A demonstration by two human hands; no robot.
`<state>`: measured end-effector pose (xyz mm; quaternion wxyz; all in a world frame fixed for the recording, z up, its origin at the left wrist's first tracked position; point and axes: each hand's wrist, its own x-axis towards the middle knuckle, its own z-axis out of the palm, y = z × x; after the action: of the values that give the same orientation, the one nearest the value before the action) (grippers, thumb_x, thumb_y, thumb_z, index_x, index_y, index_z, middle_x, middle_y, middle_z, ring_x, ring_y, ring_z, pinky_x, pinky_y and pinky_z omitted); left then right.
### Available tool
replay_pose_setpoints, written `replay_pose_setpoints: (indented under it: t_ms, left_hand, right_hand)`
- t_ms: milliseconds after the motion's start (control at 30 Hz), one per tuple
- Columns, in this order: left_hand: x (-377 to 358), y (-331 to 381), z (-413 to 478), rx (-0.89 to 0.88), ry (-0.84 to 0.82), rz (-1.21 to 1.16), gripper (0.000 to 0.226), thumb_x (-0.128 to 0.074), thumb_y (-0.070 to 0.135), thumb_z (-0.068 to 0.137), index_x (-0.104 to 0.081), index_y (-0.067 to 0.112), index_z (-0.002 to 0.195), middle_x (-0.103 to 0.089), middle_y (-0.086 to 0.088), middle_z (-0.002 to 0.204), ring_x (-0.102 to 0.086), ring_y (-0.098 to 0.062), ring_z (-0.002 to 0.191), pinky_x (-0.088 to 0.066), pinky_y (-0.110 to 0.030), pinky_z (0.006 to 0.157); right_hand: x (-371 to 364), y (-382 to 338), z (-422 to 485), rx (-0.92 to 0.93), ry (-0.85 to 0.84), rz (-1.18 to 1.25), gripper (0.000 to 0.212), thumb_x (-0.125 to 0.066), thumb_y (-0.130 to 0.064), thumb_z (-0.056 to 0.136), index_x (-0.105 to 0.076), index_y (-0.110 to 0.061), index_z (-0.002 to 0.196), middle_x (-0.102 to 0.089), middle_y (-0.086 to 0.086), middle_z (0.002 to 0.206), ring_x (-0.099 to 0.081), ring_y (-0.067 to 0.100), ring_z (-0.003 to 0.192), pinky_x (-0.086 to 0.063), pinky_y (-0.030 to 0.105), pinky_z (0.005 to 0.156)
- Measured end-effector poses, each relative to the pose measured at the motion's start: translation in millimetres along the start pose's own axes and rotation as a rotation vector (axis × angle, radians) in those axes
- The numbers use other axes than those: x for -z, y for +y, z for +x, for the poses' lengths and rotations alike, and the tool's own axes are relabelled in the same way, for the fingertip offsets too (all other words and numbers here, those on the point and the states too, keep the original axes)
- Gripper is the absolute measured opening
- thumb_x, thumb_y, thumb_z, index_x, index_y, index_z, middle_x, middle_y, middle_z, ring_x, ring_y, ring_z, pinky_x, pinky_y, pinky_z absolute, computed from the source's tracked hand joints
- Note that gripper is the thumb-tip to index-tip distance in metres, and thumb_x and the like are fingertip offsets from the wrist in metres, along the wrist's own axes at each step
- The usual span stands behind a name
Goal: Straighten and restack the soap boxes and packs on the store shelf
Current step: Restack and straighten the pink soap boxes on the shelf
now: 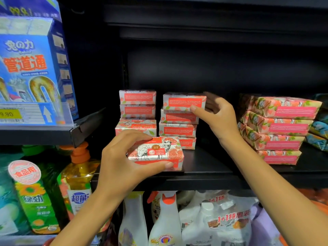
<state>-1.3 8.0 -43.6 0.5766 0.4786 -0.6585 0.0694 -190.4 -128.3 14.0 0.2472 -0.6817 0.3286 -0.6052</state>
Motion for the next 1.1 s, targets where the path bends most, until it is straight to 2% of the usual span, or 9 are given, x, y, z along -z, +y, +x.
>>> replay_pose_setpoints:
  t_ms: [200, 433, 600, 700, 800, 867, 967, 1033, 1100]
  left_hand:
    - [-6, 1, 0, 0.025, -0.020, -0.012, 0.064, -0.072, 0.064, 0.051, -0.061, 0.027, 0.103, -0.059, 0.019, 0.105, -0.054, 0.009, 0.102, -0.041, -0.002, 0.081]
    - [-10, 3, 2, 0.031, -0.042, 0.009, 0.065, -0.070, 0.067, 0.050, -0.059, 0.030, 0.103, -0.057, 0.022, 0.104, -0.052, 0.011, 0.103, -0.039, 0.000, 0.081]
    - [-21, 9, 8, 0.050, -0.141, 0.048, 0.069, -0.070, 0.073, 0.046, -0.058, 0.031, 0.100, -0.054, 0.025, 0.100, -0.053, 0.011, 0.098, -0.039, 0.000, 0.079]
    - [-29, 11, 13, 0.068, -0.205, 0.109, 0.069, -0.061, 0.076, 0.046, -0.055, 0.033, 0.099, -0.050, 0.027, 0.096, -0.053, 0.007, 0.090, -0.041, -0.006, 0.074]
    - [-37, 12, 16, 0.086, -0.233, 0.159, 0.071, -0.056, 0.080, 0.043, -0.053, 0.035, 0.097, -0.048, 0.029, 0.089, -0.052, 0.007, 0.084, -0.042, -0.009, 0.072]
    - [-40, 12, 18, 0.092, -0.261, 0.183, 0.072, -0.056, 0.081, 0.044, -0.054, 0.032, 0.097, -0.052, 0.024, 0.091, -0.054, 0.002, 0.084, -0.048, -0.017, 0.072]
    - [-44, 13, 20, 0.083, -0.309, 0.252, 0.068, -0.066, 0.073, 0.051, -0.058, 0.027, 0.100, -0.060, 0.013, 0.095, -0.057, -0.006, 0.088, -0.051, -0.028, 0.075]
    - [-46, 15, 21, 0.057, -0.313, 0.276, 0.065, -0.073, 0.065, 0.056, -0.061, 0.024, 0.106, -0.064, 0.009, 0.101, -0.058, -0.008, 0.090, -0.048, -0.024, 0.075]
    - [-45, 17, 19, -0.014, -0.304, 0.322, 0.059, -0.076, 0.056, 0.061, -0.065, 0.020, 0.107, -0.067, 0.007, 0.102, -0.060, -0.011, 0.093, -0.043, -0.020, 0.075]
  right_hand:
    - [-6, -1, 5, -0.012, -0.033, -0.025, 0.059, -0.074, -0.026, 0.078, -0.049, -0.011, 0.129, -0.060, -0.002, 0.120, -0.058, 0.009, 0.108, -0.049, 0.023, 0.090]
    - [-5, 0, 10, -0.036, -0.085, -0.043, 0.060, -0.072, -0.027, 0.080, -0.047, -0.012, 0.132, -0.059, 0.000, 0.126, -0.057, 0.010, 0.111, -0.047, 0.031, 0.097]
    - [4, -4, 0, -0.060, -0.064, -0.048, 0.061, -0.071, -0.028, 0.080, -0.046, -0.013, 0.133, -0.054, -0.001, 0.131, -0.053, 0.009, 0.118, -0.046, 0.023, 0.095]
    - [24, -5, -24, -0.022, -0.066, -0.076, 0.061, -0.071, -0.028, 0.080, -0.046, -0.018, 0.134, -0.053, -0.007, 0.131, -0.051, 0.002, 0.117, -0.044, 0.008, 0.087]
    - [48, 0, -56, -0.024, -0.179, -0.142, 0.055, -0.072, -0.023, 0.078, -0.052, -0.022, 0.129, -0.057, -0.011, 0.125, -0.054, -0.001, 0.114, -0.045, 0.016, 0.094]
    - [61, 2, -74, -0.035, -0.287, -0.240, 0.050, -0.072, -0.027, 0.076, -0.056, -0.026, 0.123, -0.059, -0.015, 0.120, -0.055, -0.003, 0.111, -0.045, 0.019, 0.097]
    - [71, 3, -91, -0.030, -0.434, -0.422, 0.049, -0.066, -0.049, 0.071, -0.058, -0.035, 0.117, -0.056, -0.025, 0.116, -0.050, -0.013, 0.108, -0.039, 0.006, 0.093]
    - [71, 1, -97, 0.016, -0.493, -0.511, 0.055, -0.059, -0.061, 0.067, -0.059, -0.036, 0.115, -0.054, -0.028, 0.113, -0.047, -0.015, 0.106, -0.035, 0.001, 0.087]
    - [70, 1, -101, 0.057, -0.527, -0.575, 0.052, -0.063, -0.057, 0.070, -0.060, -0.032, 0.116, -0.054, -0.026, 0.113, -0.048, -0.011, 0.105, -0.035, 0.005, 0.088]
